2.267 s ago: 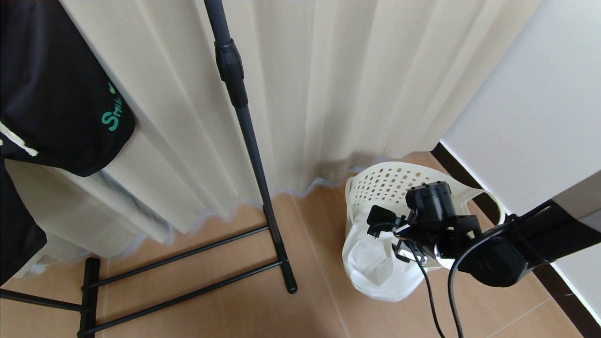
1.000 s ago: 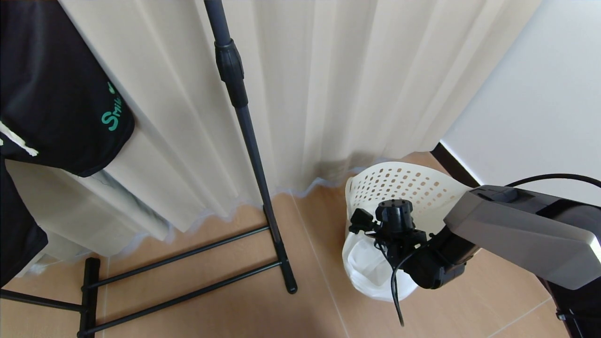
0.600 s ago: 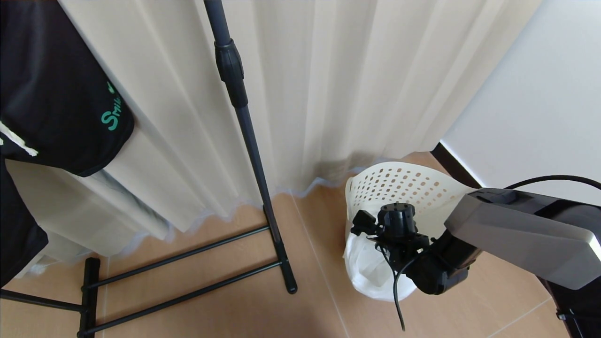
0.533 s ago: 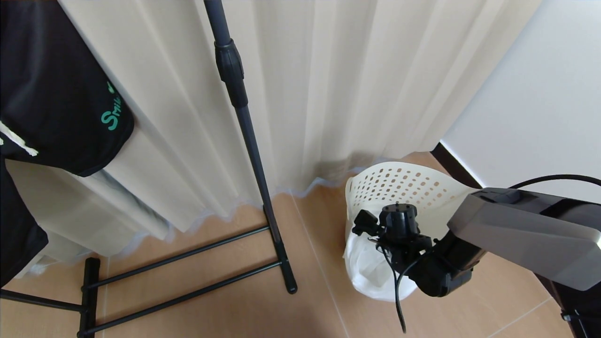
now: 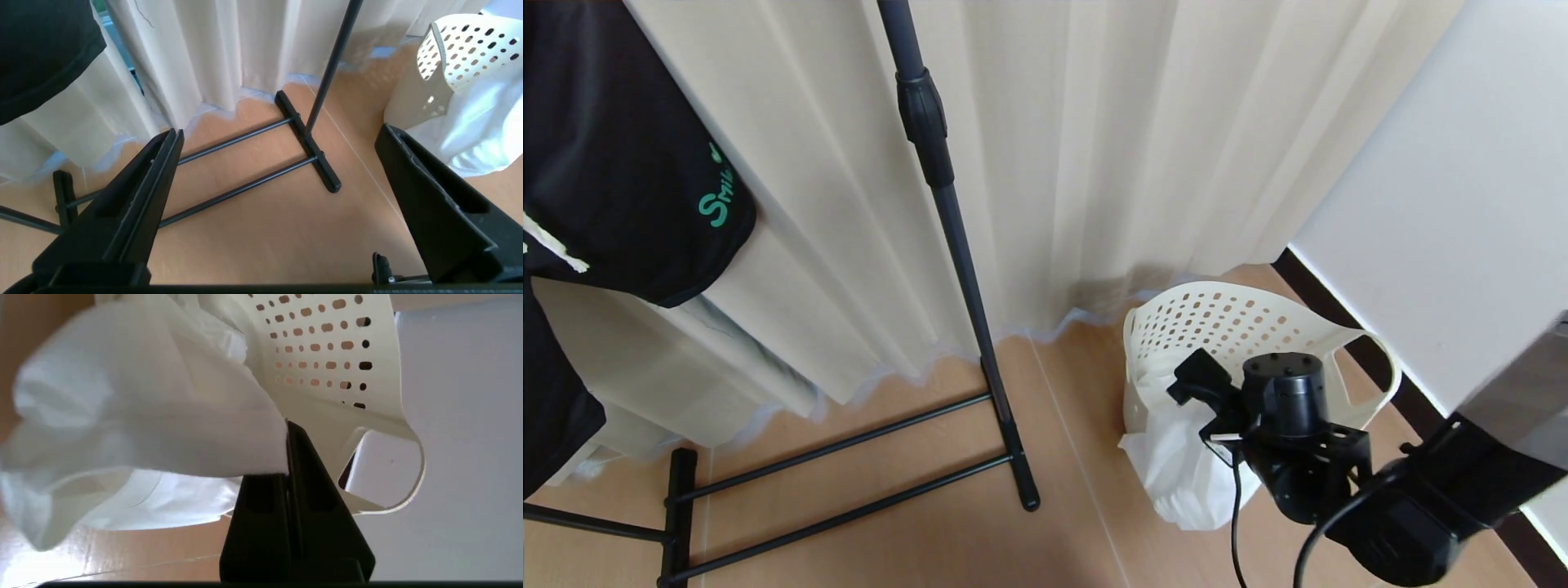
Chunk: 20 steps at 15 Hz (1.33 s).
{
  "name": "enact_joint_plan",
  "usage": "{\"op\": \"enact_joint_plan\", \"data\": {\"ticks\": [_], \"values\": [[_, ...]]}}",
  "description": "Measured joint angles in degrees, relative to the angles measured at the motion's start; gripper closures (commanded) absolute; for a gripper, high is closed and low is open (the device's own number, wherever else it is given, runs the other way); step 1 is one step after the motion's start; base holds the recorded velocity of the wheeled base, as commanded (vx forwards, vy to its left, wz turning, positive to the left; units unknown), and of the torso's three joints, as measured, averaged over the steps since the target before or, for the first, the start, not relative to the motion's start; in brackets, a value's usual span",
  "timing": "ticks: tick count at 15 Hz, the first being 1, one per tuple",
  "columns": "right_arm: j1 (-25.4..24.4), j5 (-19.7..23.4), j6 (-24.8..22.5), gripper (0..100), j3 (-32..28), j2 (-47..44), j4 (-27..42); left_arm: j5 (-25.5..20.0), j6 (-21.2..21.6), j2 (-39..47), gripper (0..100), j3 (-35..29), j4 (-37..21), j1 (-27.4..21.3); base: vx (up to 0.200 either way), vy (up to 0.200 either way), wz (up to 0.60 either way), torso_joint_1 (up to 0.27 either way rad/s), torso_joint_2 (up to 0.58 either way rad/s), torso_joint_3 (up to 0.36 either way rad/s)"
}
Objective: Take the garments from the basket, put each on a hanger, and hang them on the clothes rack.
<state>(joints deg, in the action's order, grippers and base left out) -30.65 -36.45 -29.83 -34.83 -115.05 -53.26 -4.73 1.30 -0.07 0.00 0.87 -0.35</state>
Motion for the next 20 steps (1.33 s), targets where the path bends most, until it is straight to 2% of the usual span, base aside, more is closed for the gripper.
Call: {"op": "enact_joint_plan", "data": {"ticks": [3,7,9,17,19,20], "values": [[-5.38,0.00,3.25,100,5.10,12.06,0.55,-0.02,0.02,0.00,0,0.00,0.00,0.00,0.000,0.000,0.00,0.000,0.00,0.000],[-11.89,-0.17,3.94,100,8.48,27.38,5.28,-0.13,-0.02,0.00,0,0.00,-0.09,0.00,0.000,0.000,0.00,0.001,0.00,0.029],[-13.68,-0.26,3.95,100,8.68,31.93,6.57,-0.11,-0.07,0.00,0,0.00,-0.09,0.00,0.000,0.000,0.00,0.002,0.00,0.154],[-13.26,0.16,4.08,100,8.29,35.34,6.49,-0.20,0.09,0.00,0,0.00,-0.18,0.00,0.000,0.000,0.00,0.001,0.00,0.202],[-12.20,1.72,4.11,100,8.31,35.38,6.52,-0.20,0.06,0.00,0,0.00,-0.18,-0.02,0.000,0.000,0.00,-0.002,0.00,0.200],[-11.58,3.89,4.11,100,8.37,35.36,6.57,-0.20,0.04,0.00,0,0.00,-0.13,-0.02,0.000,0.000,0.00,0.002,0.00,0.203]]}}
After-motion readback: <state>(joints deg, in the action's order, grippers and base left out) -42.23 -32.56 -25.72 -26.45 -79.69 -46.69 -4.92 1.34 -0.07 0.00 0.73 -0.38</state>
